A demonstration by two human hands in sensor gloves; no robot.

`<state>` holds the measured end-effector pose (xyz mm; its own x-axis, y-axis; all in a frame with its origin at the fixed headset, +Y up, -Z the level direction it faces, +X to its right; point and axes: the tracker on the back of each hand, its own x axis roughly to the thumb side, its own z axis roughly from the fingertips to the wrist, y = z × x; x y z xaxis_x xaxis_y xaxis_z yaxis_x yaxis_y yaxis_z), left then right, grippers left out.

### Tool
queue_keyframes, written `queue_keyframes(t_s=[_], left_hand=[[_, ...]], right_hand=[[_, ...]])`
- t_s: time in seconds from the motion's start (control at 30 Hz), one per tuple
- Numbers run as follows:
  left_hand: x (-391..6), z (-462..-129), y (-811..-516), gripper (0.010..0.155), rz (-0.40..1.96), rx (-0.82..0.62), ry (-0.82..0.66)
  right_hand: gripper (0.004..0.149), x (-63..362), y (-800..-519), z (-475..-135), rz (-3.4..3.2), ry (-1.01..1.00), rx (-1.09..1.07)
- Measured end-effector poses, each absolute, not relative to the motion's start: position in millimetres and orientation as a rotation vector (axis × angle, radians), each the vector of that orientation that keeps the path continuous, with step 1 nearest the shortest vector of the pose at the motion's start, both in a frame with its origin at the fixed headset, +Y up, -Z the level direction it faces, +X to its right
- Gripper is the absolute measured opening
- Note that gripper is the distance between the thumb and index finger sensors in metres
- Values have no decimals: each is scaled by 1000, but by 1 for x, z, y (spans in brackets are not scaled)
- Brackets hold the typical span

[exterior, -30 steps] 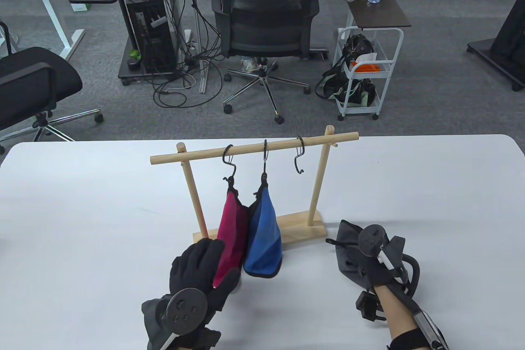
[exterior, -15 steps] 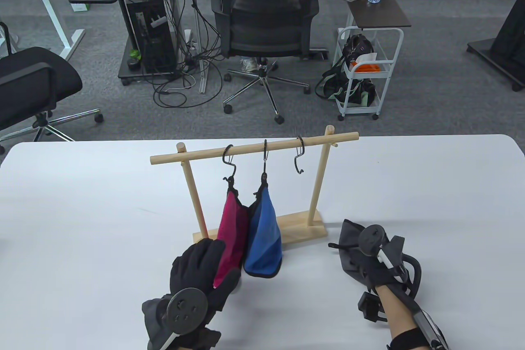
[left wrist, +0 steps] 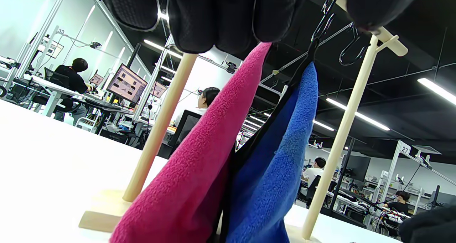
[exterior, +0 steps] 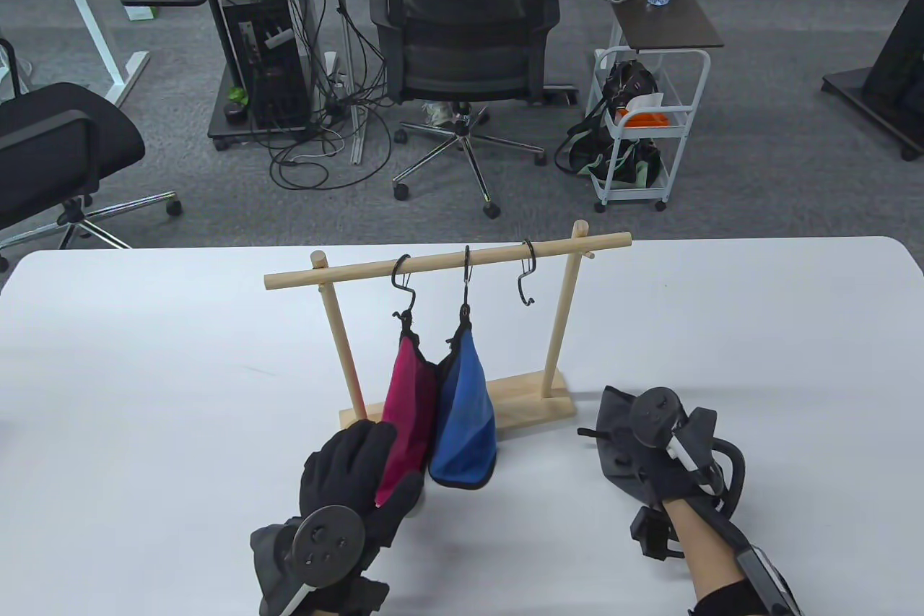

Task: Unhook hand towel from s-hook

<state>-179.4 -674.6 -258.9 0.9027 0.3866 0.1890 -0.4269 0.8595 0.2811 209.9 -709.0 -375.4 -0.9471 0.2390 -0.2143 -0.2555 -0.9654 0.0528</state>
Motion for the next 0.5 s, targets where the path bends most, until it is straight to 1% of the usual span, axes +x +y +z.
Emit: queue_keyframes(t_s=[0.17,0.3,0.5], left_hand=[[-180,-260,-676,70,440,313,-125],[-180,-260,-676,70,441,306,-128],[-181,-261,-676,70,451,307,-129]], right_hand=[[62,192,-686,-370,2860,46,-201],[63,170,-666,-365,2862,-9,-85],[63,138,-643,-360,2841,-78,72]])
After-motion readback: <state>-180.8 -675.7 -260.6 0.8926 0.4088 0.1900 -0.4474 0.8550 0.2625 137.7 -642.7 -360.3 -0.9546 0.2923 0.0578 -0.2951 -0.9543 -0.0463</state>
